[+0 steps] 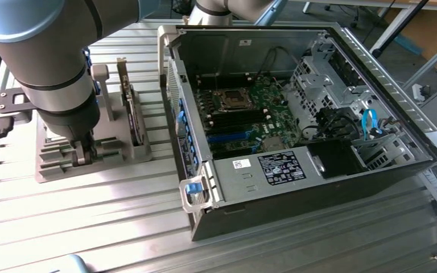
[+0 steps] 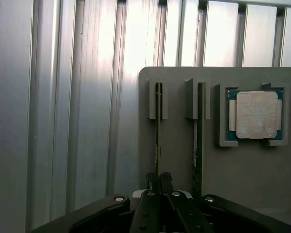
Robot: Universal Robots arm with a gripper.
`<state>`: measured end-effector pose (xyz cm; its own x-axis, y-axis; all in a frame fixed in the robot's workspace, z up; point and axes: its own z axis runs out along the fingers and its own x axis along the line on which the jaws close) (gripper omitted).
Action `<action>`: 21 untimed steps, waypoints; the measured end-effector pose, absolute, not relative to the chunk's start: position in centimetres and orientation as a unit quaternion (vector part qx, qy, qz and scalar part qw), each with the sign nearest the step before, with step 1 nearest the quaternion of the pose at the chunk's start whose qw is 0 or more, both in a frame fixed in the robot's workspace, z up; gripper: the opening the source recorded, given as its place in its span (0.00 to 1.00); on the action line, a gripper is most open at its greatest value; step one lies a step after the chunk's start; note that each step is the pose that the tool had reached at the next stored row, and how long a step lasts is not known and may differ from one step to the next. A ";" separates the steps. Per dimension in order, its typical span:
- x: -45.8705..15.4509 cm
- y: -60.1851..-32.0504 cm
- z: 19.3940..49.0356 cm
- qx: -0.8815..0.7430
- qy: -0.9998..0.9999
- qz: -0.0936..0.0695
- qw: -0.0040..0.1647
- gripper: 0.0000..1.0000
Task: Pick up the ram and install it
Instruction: 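Pick up the ram and move it above insertion slot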
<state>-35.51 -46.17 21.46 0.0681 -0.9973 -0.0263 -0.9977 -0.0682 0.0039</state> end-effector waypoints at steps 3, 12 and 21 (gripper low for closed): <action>-35.5 -46.2 21.7 -0.731 0.683 0.011 0.008 0.12; -35.5 -46.2 22.8 -0.731 0.683 0.011 0.008 0.12; -35.5 -46.2 24.4 -0.731 0.683 0.011 0.008 0.12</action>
